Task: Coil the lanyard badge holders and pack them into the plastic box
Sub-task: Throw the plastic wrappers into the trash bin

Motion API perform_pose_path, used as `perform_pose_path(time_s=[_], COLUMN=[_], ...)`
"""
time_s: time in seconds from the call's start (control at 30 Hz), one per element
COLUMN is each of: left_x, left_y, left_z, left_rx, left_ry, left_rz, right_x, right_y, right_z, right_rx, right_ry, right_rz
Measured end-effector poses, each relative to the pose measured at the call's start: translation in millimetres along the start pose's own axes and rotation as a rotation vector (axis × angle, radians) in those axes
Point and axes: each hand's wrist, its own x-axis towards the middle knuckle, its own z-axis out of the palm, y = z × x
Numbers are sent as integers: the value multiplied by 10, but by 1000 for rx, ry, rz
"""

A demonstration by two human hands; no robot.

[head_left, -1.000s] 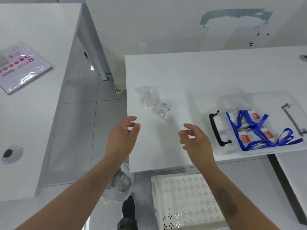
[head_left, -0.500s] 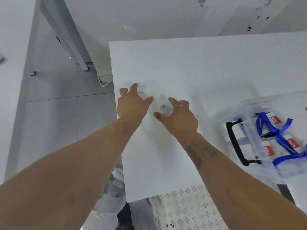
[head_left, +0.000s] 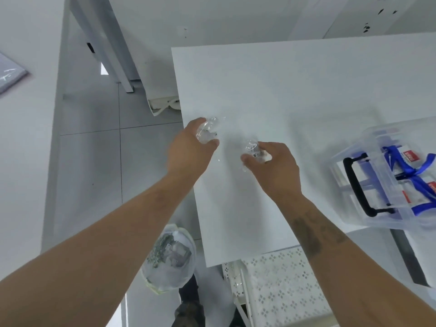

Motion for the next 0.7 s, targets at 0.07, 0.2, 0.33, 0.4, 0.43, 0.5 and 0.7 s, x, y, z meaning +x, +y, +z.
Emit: perform_pose_path(time_s=[0.07, 0.2, 0.33, 0.4, 0.43, 0.5, 0.7], left_x=[-208, -719, -1344, -1638, -1845, -2056, -2613], left_y=[-78, -311, -622, -747, -817, -915, -1301], left_z=[-171, -480, -705, -777, -806, -849, -932], left_rx=[-59, -157, -255, -309, -325, -358, -354], left_ry=[9, 45, 73, 110, 132, 156, 172], left_rz=[9, 36, 48, 49, 44, 30, 0], right_x=[-234, -710, -1320, -1589, -1770, -1972, -2611], right_y=[-6, -108, -164, -147, -115, -106, 19], right_z=[6, -6, -8, 7, 10, 37, 217], right_rx=[83, 168, 218, 249, 264, 310, 364], right_ry=[17, 62, 3, -43, -66, -101, -190], right_rz=[-29, -96, -185, -216, -221, -210, -230])
